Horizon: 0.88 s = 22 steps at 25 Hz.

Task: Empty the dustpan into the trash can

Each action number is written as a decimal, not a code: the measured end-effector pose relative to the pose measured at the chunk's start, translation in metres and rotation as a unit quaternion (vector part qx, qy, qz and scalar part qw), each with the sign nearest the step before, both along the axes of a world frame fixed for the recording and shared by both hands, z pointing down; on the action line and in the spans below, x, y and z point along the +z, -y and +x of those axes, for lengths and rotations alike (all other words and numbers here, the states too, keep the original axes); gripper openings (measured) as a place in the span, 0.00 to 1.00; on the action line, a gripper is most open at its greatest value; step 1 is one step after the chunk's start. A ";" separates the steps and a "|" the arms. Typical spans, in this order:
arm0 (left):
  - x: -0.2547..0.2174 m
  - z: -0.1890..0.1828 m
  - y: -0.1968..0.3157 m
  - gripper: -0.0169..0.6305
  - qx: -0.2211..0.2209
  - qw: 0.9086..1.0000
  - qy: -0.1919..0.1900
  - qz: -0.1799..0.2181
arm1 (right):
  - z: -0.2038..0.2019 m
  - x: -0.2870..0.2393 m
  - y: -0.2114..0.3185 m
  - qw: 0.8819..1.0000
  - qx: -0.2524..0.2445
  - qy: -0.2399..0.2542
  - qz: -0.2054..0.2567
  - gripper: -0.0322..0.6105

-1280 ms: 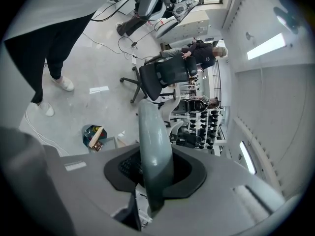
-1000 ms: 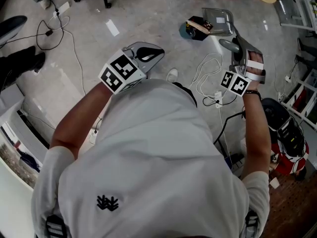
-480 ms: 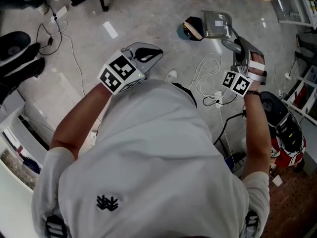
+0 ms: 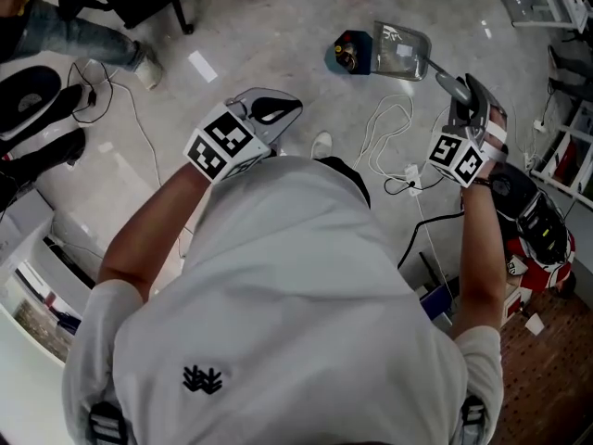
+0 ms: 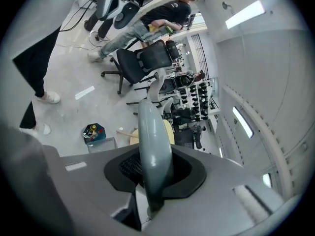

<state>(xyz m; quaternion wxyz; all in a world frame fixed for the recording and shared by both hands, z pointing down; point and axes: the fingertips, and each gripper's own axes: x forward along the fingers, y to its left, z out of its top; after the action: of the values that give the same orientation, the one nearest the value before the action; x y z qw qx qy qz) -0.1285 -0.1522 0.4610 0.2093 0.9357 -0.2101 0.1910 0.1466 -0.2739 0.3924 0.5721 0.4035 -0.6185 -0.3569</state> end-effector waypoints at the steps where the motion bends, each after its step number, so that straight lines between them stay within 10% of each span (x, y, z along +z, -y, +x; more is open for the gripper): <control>1: 0.000 0.002 -0.001 0.11 0.005 1.000 0.000 -0.001 | 0.005 -0.004 -0.003 1.000 0.014 0.013 -0.001 0.17; 10: 0.003 0.031 -0.011 0.11 0.048 0.999 0.006 0.007 | 0.053 -0.021 -0.048 0.986 0.117 0.117 -0.006 0.17; 22: -0.012 0.087 -0.039 0.11 0.032 0.999 0.029 0.022 | 0.118 -0.042 -0.127 0.935 0.190 0.298 -0.010 0.14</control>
<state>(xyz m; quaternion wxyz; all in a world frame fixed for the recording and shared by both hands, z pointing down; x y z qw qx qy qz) -0.0410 -0.1131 0.4492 0.1758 0.9404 -0.1902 0.2204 0.2650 -0.1470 0.3503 0.4225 0.5957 -0.6760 -0.0985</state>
